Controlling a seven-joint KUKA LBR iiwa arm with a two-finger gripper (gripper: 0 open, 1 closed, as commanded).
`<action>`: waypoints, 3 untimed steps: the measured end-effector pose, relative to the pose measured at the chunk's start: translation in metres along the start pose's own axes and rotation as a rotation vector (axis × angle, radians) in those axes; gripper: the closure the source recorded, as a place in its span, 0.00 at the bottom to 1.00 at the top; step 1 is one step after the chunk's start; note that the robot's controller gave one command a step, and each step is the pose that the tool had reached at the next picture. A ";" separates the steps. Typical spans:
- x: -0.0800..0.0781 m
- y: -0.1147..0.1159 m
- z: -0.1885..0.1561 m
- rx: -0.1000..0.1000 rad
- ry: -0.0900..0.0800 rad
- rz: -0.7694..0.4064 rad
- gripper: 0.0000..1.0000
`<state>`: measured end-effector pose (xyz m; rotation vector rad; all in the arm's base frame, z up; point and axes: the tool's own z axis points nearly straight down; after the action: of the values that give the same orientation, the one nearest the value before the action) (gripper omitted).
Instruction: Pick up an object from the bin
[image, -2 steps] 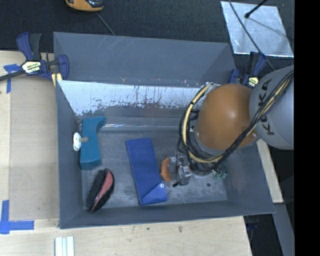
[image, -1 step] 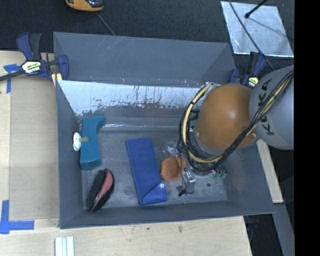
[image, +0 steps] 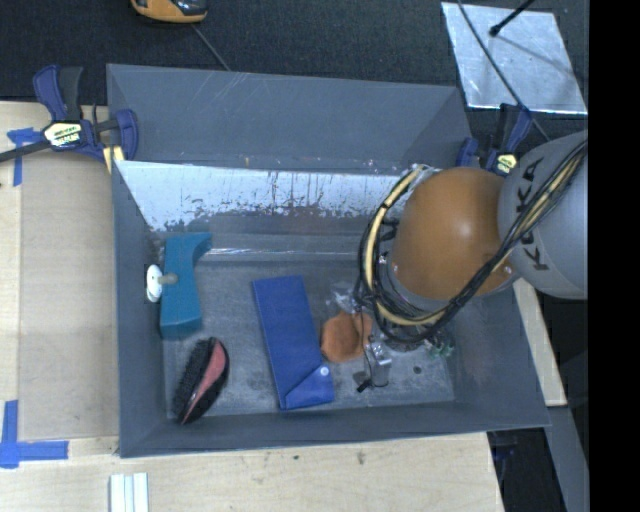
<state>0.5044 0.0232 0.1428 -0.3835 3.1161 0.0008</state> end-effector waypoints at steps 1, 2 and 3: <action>-0.031 -0.009 0.030 0.002 -0.007 -0.030 0.00; -0.035 -0.062 0.072 0.001 -0.002 -0.083 1.00; -0.035 -0.062 0.072 0.001 -0.002 -0.083 1.00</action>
Offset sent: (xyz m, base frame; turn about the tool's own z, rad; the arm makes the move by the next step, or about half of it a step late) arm 0.0486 -0.0509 -0.0728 -0.0871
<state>0.5540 -0.0285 0.0706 -0.5122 3.0957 -0.0006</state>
